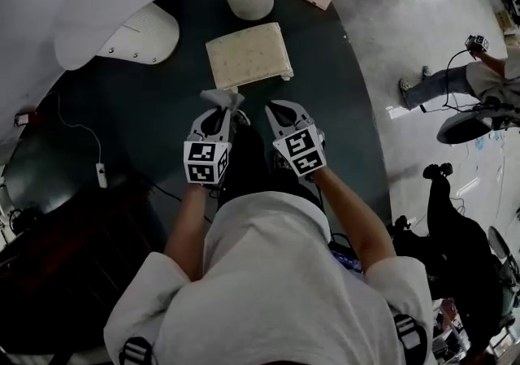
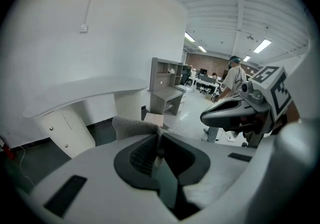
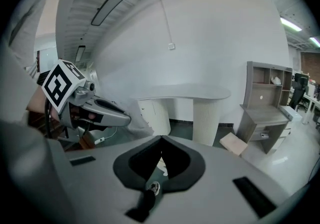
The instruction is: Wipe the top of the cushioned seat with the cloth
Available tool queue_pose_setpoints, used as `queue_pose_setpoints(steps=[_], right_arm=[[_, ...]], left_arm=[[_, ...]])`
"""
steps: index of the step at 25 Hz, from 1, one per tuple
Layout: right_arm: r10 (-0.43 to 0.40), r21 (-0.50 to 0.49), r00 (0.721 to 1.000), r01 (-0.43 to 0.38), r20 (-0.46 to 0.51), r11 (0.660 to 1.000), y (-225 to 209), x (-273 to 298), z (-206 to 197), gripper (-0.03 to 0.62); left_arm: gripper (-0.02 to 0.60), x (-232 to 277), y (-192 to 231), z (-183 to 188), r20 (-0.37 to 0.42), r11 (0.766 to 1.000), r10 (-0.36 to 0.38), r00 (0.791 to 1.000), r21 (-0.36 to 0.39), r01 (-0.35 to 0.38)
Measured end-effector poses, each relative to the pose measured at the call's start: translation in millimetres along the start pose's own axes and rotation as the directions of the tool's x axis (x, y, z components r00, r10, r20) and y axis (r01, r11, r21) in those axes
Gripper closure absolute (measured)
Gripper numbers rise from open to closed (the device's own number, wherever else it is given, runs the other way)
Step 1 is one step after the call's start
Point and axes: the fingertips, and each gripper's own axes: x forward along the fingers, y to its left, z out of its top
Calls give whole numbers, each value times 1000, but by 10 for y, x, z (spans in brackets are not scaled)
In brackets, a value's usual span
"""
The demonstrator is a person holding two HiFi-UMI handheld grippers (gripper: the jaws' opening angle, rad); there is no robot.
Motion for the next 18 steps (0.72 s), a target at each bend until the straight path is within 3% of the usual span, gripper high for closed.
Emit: queue_pose_setpoints(steps=[8, 14, 18], right_arm=[[20, 75, 995, -12, -102, 997, -140, 1092, -95, 585], [-86, 227, 986, 117, -141, 967, -589, 1790, -433, 585], [-113, 278, 983, 149, -142, 949, -726, 2111, -606, 585]], left_arm=[[545, 721, 975, -101, -80, 999, -45, 996, -4, 45], [545, 1462, 1625, -345, -127, 996, -76, 989, 42, 82], [545, 1847, 1893, -475, -139, 988, -104, 985, 100, 118]])
